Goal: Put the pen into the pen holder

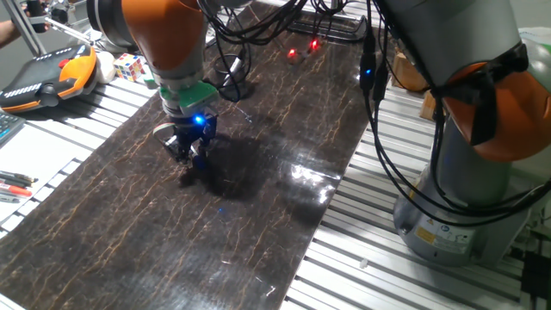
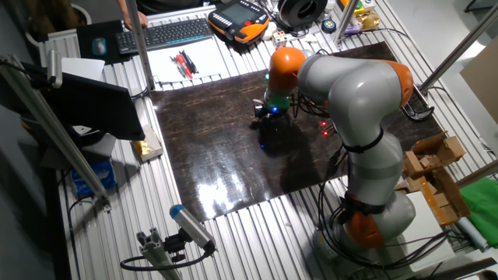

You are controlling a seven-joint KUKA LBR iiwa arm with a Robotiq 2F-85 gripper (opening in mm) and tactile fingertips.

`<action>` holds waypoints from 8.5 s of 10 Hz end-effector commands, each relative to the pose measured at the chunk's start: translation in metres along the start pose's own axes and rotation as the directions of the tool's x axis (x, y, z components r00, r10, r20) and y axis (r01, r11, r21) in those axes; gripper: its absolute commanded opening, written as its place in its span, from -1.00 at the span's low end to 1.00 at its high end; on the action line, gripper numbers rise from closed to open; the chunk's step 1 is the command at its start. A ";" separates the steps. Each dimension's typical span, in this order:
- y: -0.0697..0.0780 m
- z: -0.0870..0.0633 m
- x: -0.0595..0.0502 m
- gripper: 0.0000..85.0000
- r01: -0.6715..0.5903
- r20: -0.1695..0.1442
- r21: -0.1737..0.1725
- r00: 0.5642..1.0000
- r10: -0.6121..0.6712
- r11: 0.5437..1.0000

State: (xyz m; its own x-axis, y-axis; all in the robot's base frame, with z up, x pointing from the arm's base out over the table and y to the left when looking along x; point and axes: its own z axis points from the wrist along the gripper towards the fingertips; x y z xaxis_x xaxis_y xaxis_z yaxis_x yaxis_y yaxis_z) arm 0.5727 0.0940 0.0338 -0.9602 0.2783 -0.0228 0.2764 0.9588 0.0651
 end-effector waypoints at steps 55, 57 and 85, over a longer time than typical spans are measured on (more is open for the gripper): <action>-0.110 -0.138 -0.039 -0.98 0.400 -0.300 0.251 0.898 -0.323 0.881; -0.114 -0.140 -0.041 -0.98 0.423 -0.314 0.268 0.888 -0.336 0.866; -0.162 -0.177 -0.054 -0.91 0.647 -0.447 0.334 0.749 -0.489 0.685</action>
State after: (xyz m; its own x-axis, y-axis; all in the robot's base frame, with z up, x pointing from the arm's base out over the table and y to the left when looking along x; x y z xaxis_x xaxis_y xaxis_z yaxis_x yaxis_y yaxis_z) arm 0.5726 -0.0779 0.2009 -0.8720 -0.2850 0.3980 -0.4187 0.8554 -0.3049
